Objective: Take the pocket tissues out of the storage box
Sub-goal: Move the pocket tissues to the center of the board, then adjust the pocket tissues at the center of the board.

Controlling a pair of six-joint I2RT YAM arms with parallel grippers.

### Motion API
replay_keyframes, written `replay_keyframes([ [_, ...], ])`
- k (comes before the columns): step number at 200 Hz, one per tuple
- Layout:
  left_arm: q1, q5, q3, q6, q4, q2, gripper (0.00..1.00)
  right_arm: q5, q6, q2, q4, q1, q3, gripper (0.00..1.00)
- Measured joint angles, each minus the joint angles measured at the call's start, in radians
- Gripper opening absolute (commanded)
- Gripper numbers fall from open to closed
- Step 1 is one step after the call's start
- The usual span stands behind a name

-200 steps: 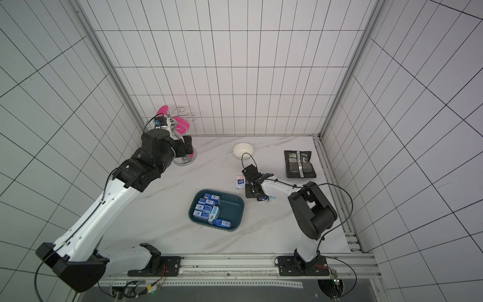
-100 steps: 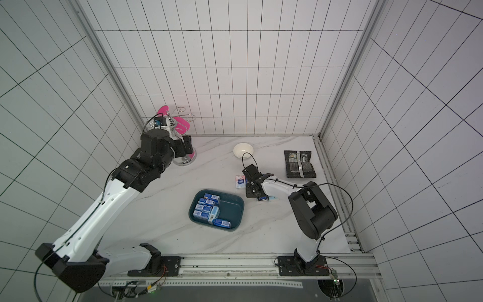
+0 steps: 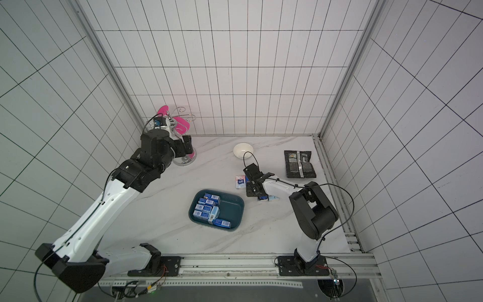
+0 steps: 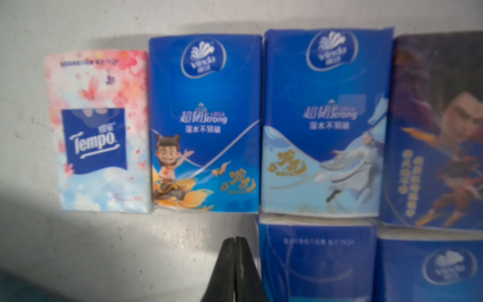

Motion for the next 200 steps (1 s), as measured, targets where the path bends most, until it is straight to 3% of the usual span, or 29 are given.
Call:
replay_keyframes([
  [61,0.0,0.0,0.0,-0.001,0.001,0.0,0.98,0.005,0.0,-0.183,0.004,-0.021,-0.006,0.07],
  [135,0.0,0.003,-0.007,0.0,0.007,0.0,0.98,-0.001,0.04,-0.293,0.014,-0.359,-0.158,0.06],
  [200,0.0,0.019,-0.007,-0.005,0.007,0.004,0.98,-0.05,0.047,-0.29,0.037,-0.423,-0.252,0.05],
])
